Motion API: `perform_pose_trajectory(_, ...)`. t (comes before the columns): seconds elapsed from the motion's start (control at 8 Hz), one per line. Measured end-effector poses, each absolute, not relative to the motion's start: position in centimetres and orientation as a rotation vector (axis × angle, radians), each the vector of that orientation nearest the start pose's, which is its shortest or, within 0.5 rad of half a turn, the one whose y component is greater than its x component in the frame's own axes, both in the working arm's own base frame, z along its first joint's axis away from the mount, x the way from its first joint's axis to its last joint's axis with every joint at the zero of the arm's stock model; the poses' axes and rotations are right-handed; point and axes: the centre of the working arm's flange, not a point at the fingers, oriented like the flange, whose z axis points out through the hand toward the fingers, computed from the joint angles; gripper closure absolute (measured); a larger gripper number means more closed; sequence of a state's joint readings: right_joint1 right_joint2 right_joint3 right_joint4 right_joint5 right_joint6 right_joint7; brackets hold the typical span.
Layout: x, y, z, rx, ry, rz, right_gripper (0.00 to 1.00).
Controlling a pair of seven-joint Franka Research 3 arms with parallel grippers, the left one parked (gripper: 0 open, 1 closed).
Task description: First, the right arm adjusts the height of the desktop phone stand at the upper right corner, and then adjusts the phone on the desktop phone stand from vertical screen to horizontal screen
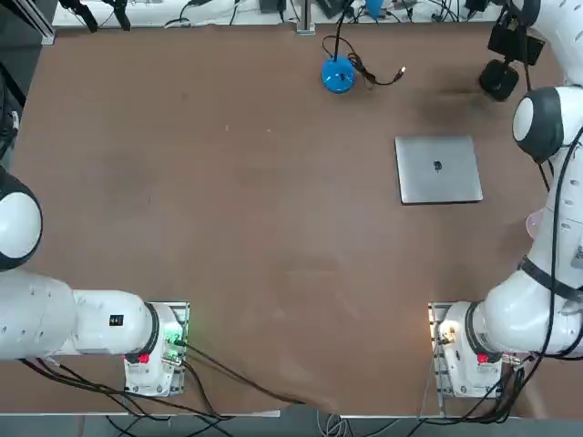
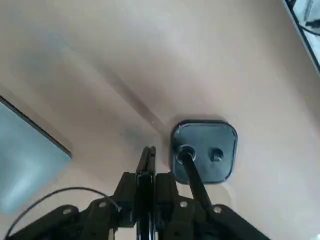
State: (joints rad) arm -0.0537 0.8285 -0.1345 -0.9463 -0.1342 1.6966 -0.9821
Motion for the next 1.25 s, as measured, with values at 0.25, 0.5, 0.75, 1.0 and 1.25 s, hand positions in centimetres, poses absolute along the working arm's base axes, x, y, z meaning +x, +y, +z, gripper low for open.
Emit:
perform_pose_trajectory(0.25, 75.0, -12.3, 38.4, -2.957, -1.367, 0.274, 0.82)
perform_pose_trajectory(0.5, 75.0, -12.5, 38.5, -2.934, -1.377, 0.251, 0.82)
perform_pose_trajectory(0.75, 74.9, -13.1, 38.8, -2.900, -1.391, 0.218, 0.82)
perform_pose_trajectory(1.0, 74.7, -13.7, 38.9, -2.875, -1.414, 0.203, 0.82)
perform_pose_trajectory(1.25, 74.7, -13.8, 38.9, -2.858, -1.410, 0.182, 0.81)
